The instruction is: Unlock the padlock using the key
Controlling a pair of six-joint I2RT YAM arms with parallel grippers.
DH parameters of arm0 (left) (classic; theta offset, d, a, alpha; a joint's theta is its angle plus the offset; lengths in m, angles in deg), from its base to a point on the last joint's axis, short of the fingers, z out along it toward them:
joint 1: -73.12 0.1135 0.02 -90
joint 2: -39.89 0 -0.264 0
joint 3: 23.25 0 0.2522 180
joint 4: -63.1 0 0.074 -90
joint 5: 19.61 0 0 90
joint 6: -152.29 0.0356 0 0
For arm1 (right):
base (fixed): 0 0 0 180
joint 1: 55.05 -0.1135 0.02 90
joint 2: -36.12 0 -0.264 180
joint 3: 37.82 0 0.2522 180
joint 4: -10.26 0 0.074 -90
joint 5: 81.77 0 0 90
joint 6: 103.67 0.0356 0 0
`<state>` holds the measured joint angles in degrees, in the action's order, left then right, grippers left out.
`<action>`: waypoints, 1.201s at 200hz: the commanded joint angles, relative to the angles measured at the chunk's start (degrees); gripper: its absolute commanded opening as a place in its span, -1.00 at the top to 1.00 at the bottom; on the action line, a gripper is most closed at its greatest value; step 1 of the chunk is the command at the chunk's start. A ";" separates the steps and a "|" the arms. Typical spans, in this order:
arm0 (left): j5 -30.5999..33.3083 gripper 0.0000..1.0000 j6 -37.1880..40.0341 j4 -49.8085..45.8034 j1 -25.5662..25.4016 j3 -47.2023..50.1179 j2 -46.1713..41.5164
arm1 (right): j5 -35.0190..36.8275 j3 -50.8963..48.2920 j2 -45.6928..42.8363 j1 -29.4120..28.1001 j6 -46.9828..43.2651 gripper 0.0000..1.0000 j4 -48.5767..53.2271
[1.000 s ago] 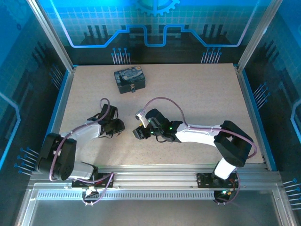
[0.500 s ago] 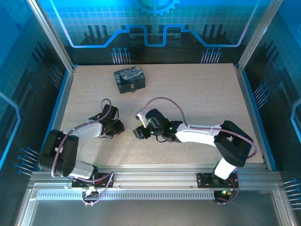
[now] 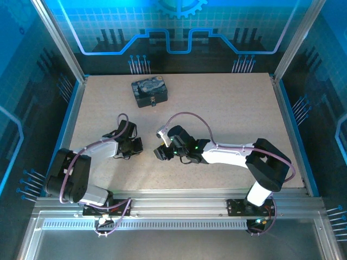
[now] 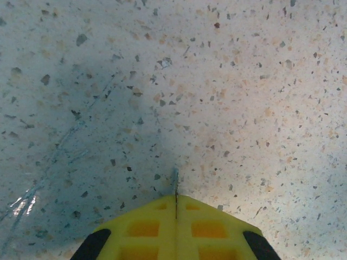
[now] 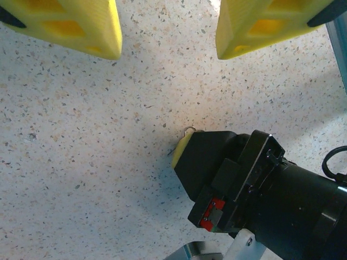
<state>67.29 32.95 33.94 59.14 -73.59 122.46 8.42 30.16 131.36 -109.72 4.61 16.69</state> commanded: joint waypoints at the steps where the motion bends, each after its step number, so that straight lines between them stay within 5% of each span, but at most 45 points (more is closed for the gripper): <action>1: -2.26 1.00 2.43 -1.63 0.44 -1.14 -0.60 | -0.04 -0.49 0.52 1.02 1.23 0.03 -0.20; 76: -9.32 1.00 10.96 5.89 -1.00 1.61 -12.11 | -2.13 -6.40 -5.29 9.84 6.56 0.15 -2.36; 123: -20.89 1.00 17.63 14.46 -1.50 3.51 -21.77 | -0.13 -6.55 -21.23 14.28 5.10 0.14 5.53; 180: -37.90 1.00 20.12 32.26 -4.40 6.39 -23.57 | -17.21 0.34 -33.54 18.68 7.41 0.17 20.85; 240: -46.57 1.00 11.80 52.77 -9.12 7.25 -16.24 | -32.52 1.79 -35.21 18.57 10.62 0.23 20.67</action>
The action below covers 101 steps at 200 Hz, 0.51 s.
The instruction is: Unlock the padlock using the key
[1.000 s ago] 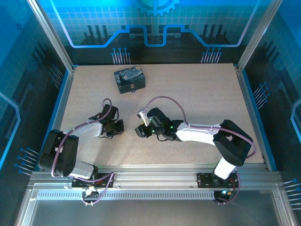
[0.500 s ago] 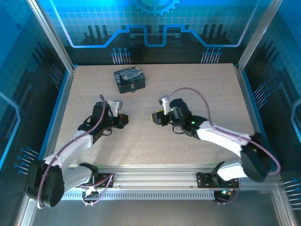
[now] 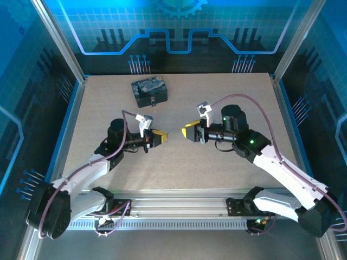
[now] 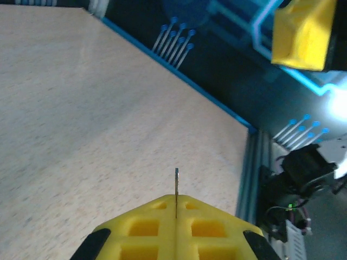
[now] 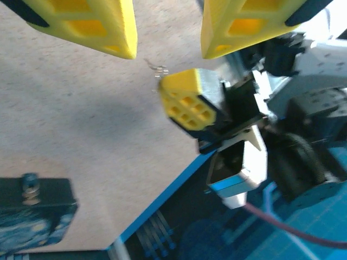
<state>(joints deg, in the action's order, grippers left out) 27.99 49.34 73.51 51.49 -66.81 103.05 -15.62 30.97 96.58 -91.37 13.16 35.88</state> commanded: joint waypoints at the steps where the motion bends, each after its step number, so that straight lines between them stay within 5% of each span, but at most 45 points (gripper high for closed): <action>1: -7.31 1.00 -4.92 13.47 -1.52 0.46 3.32 | -8.57 0.88 -0.44 0.20 2.08 0.22 1.40; 35: -11.23 1.00 -13.62 22.90 -2.62 0.80 5.70 | -9.34 -0.49 0.58 0.21 2.26 0.05 -1.32; 101: -12.10 1.00 -16.57 25.38 -3.86 2.44 3.86 | -13.81 -0.84 5.97 0.10 3.62 0.19 -5.00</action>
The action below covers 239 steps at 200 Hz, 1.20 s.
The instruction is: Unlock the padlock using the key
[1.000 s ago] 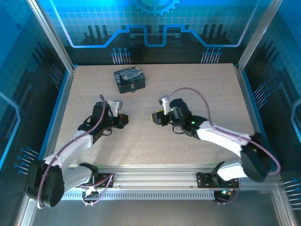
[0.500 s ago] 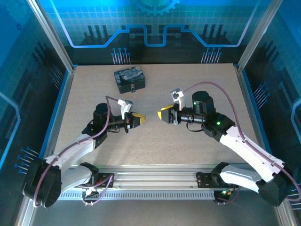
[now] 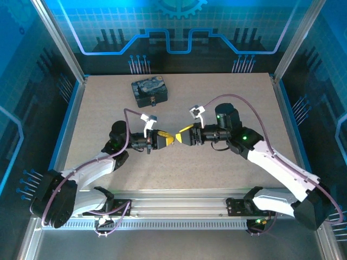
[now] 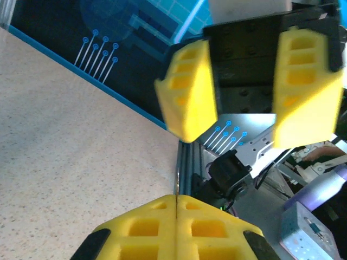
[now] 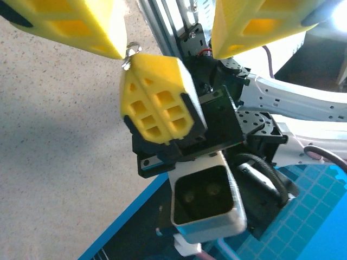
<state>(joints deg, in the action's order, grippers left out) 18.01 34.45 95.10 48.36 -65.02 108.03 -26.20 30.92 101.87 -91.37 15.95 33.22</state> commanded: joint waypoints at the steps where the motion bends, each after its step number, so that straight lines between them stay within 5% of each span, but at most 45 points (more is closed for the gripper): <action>1: -2.11 1.00 -1.69 3.80 -0.73 0.62 -1.06 | -3.25 -0.90 0.68 0.10 0.85 0.20 -2.38; 97: -3.08 1.00 -6.62 8.94 -2.45 -0.92 2.43 | -4.57 -2.86 1.08 0.19 -0.61 0.48 -4.21; 135: -3.18 1.00 -5.49 8.47 -3.05 -0.74 3.36 | -5.67 -2.77 2.07 0.32 -0.80 1.00 -5.81; 178: -1.07 1.00 -4.78 6.88 -3.11 -0.07 2.43 | -4.02 -4.27 0.86 0.42 -0.62 1.00 -8.08; 195: 0.87 0.23 -2.57 1.35 -3.07 -0.08 0.26 | -2.17 -4.27 -1.03 0.64 -1.00 1.00 -8.29; 239: 17.10 -0.28 4.63 -18.66 -3.09 1.36 -11.06 | 4.64 1.79 -3.54 1.07 -12.19 1.00 3.90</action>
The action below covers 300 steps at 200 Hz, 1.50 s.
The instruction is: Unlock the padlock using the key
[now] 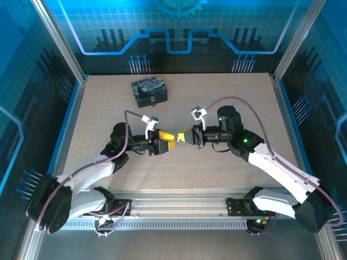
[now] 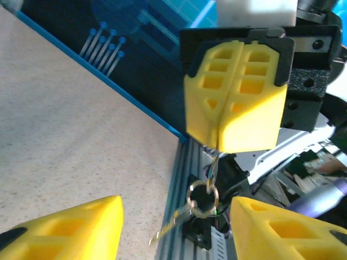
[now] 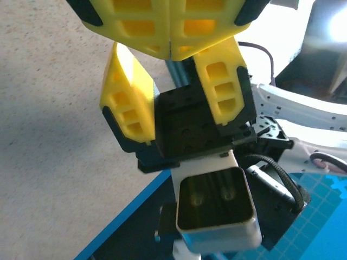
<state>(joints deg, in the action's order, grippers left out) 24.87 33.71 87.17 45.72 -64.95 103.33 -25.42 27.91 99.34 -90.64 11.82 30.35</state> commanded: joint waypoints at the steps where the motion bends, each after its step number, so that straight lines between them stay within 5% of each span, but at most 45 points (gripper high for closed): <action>1: 10.52 -0.29 5.37 -10.78 -0.41 1.48 -6.60 | 3.90 5.03 -0.96 0.35 -8.43 1.00 7.12; 28: 13.86 -0.53 4.54 -9.12 -0.41 4.93 -13.21 | 3.07 8.35 1.09 -0.09 -14.41 1.00 11.33; 80: 8.10 -0.58 2.35 -4.83 -0.46 5.09 -15.52 | -2.94 9.15 4.15 -2.17 -16.22 1.00 8.45; 167: 3.04 -0.09 -6.57 15.27 -2.45 5.74 -2.70 | -3.06 8.78 5.04 -4.55 -15.06 1.00 6.15; 247: 3.03 0.29 -4.17 10.69 -2.61 5.94 -5.12 | 0.42 8.00 4.19 -4.36 -12.54 1.00 5.31; 300: 2.79 0.21 -3.86 9.31 -2.64 5.75 -5.08 | 0.51 7.48 4.28 -4.29 -11.43 1.00 3.87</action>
<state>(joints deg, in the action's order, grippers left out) 28.93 28.31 96.76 43.58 -59.88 98.96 -25.13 35.54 104.39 -94.53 -0.68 35.86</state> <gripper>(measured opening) 0.367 0.045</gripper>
